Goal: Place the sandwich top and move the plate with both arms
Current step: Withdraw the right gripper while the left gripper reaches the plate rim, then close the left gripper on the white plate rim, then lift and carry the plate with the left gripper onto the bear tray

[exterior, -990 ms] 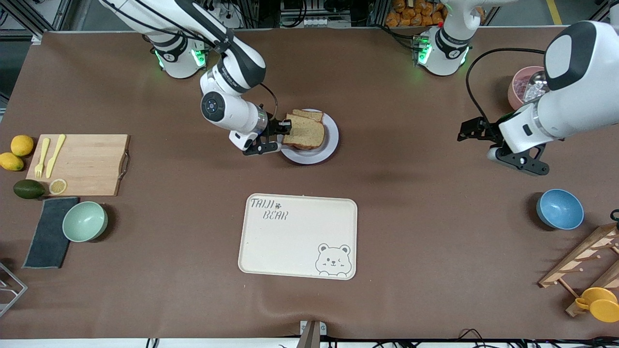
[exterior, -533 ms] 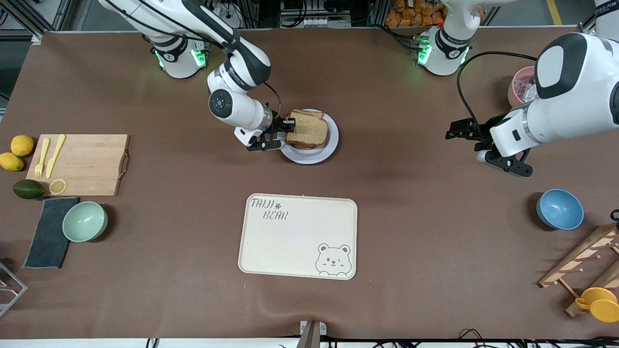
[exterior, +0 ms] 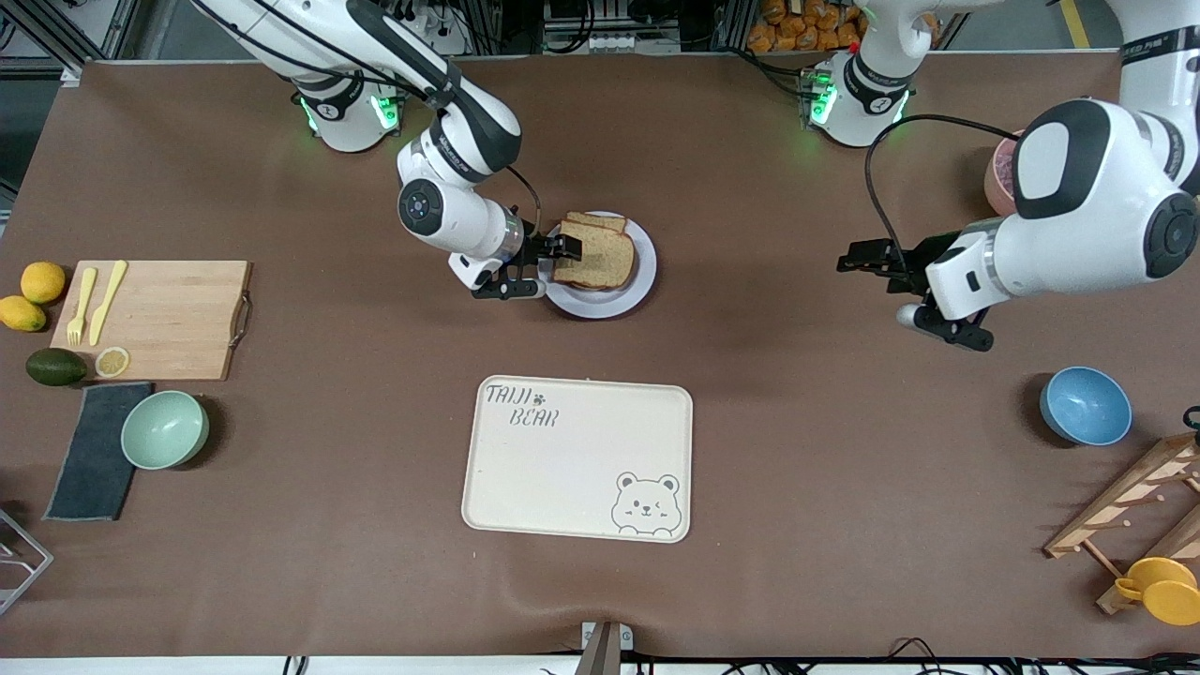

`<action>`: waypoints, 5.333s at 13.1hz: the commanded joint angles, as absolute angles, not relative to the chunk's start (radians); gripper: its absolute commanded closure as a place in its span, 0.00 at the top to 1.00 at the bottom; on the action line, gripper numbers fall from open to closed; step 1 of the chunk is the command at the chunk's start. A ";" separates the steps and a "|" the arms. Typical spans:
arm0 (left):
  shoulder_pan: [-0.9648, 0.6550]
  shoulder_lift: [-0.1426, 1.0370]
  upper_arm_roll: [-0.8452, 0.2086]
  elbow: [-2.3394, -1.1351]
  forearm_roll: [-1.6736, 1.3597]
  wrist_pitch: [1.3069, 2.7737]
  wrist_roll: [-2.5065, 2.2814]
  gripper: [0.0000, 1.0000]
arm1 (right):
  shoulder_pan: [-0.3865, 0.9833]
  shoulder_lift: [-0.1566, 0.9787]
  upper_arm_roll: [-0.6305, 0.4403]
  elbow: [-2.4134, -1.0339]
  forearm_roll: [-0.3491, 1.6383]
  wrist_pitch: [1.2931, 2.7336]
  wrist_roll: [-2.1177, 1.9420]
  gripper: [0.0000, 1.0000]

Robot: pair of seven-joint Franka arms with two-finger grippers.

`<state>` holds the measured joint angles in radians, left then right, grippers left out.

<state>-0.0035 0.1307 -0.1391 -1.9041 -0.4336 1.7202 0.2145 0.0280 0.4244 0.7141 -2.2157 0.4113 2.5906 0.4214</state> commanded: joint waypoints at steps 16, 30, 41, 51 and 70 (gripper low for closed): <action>-0.095 0.425 -0.387 -2.115 -0.805 2.204 0.518 1.00 | -0.051 0.296 0.275 -1.694 0.122 1.629 0.351 1.00; -0.215 0.592 -0.385 -2.125 -1.202 2.327 0.670 1.00 | -0.052 0.043 0.114 -1.626 -0.011 1.502 0.163 1.00; -0.253 0.626 -0.385 -2.134 -1.290 2.341 0.747 0.07 | -0.025 0.038 0.058 -1.618 -0.008 1.574 0.089 1.00; -0.212 0.606 -0.394 -2.141 -1.534 2.329 0.929 0.00 | -0.026 0.018 0.021 -1.615 0.000 1.586 0.101 1.00; -0.058 0.620 -0.526 -2.046 -2.186 2.260 1.262 0.00 | -0.026 0.018 0.023 -1.614 -0.008 1.586 0.098 1.00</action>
<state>-0.0652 0.6112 -0.5172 -2.0739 -2.1311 2.2704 1.2342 -0.0361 0.0371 0.0290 -1.6033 0.0081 1.5856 0.0986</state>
